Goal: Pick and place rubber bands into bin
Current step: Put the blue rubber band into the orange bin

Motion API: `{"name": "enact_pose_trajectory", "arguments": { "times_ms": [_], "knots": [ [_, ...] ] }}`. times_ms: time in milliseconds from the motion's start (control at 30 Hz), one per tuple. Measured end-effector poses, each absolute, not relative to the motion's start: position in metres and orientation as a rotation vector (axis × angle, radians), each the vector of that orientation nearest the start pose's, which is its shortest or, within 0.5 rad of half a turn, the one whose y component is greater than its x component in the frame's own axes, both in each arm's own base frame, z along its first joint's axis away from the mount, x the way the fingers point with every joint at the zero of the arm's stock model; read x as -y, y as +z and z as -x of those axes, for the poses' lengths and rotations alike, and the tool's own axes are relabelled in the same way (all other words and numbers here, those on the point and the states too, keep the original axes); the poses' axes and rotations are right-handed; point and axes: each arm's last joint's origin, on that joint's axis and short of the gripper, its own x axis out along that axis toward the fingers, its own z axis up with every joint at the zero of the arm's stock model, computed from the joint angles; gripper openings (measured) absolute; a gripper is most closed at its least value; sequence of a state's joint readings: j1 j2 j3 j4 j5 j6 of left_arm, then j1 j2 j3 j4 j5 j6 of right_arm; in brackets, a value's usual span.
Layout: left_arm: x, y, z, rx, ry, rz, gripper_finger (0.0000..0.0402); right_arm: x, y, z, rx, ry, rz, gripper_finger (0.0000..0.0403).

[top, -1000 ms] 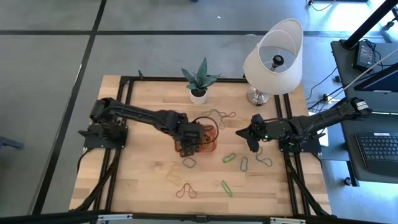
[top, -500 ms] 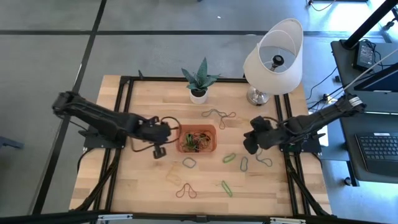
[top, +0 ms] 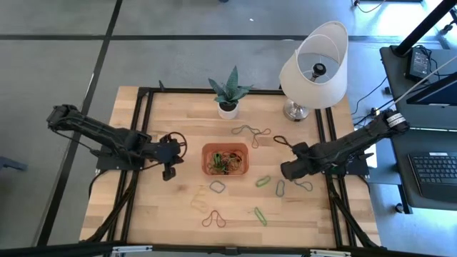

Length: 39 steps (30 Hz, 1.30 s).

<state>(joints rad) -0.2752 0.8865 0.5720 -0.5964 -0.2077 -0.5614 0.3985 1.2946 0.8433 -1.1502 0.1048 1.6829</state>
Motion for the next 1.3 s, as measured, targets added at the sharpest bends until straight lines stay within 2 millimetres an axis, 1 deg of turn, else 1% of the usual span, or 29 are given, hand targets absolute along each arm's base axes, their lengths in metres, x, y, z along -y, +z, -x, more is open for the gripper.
{"name": "enact_pose_trajectory", "arguments": {
  "times_ms": [133, 333, 467, 567, 667, 733, 800, 867, 1000, 1033, 1200, 1300],
  "knots": [
    [0.038, 0.21, -0.156, -0.872, 0.187, 0.307, 0.0002, -0.073, 0.191, -0.174, -1.267, -1.119, -0.954, 0.0059],
    [0.038, 0.208, -0.156, -0.877, 0.188, 0.305, 0.0003, -0.074, 0.169, -0.169, -1.245, -1.137, -1.014, 0.011],
    [0.038, 0.208, -0.156, -0.875, 0.188, 0.306, 0.0001, -0.071, 0.152, -0.162, -1.244, -1.163, -1.016, 0.0143],
    [0.038, 0.208, -0.156, -0.871, 0.186, 0.307, 0.0003, -0.069, 0.138, -0.157, -1.224, -1.192, -1.048, 0.0158],
    [0.038, 0.208, -0.157, -0.863, 0.189, 0.307, 0.0002, -0.067, 0.126, -0.154, -1.209, -1.18, -1.058, 0.016],
    [0.038, 0.209, -0.157, -0.859, 0.19, 0.307, 0.0001, -0.067, 0.122, -0.155, -1.209, -1.183, -1.052, 0.0153],
    [0.038, 0.209, -0.157, -0.854, 0.189, 0.309, 0.0002, -0.068, 0.123, -0.157, -1.211, -1.188, -1.042, 0.0135],
    [0.038, 0.209, -0.157, -0.854, 0.191, 0.308, 0.0003, -0.069, 0.125, -0.16, -1.217, -1.192, -1.024, 0.0105],
    [0.038, 0.21, -0.158, -0.841, 0.193, 0.309, 0.0001, -0.071, 0.129, -0.165, -1.232, -1.142, -0.972, 0.0024],
    [0.038, 0.21, -0.159, -0.833, 0.194, 0.31, 0.0002, -0.071, 0.129, -0.165, -1.233, -1.134, -0.966, 0.0013],
    [0.038, 0.211, -0.16, -0.82, 0.197, 0.31, 0.0002, -0.074, 0.133, -0.166, -1.22, -1.122, -0.952, 0.0005],
    [0.038, 0.211, -0.16, -0.82, 0.197, 0.31, 0.0002, -0.079, 0.146, -0.173, -1.174, -1.11, -0.919, 0.0003]
  ]
}}
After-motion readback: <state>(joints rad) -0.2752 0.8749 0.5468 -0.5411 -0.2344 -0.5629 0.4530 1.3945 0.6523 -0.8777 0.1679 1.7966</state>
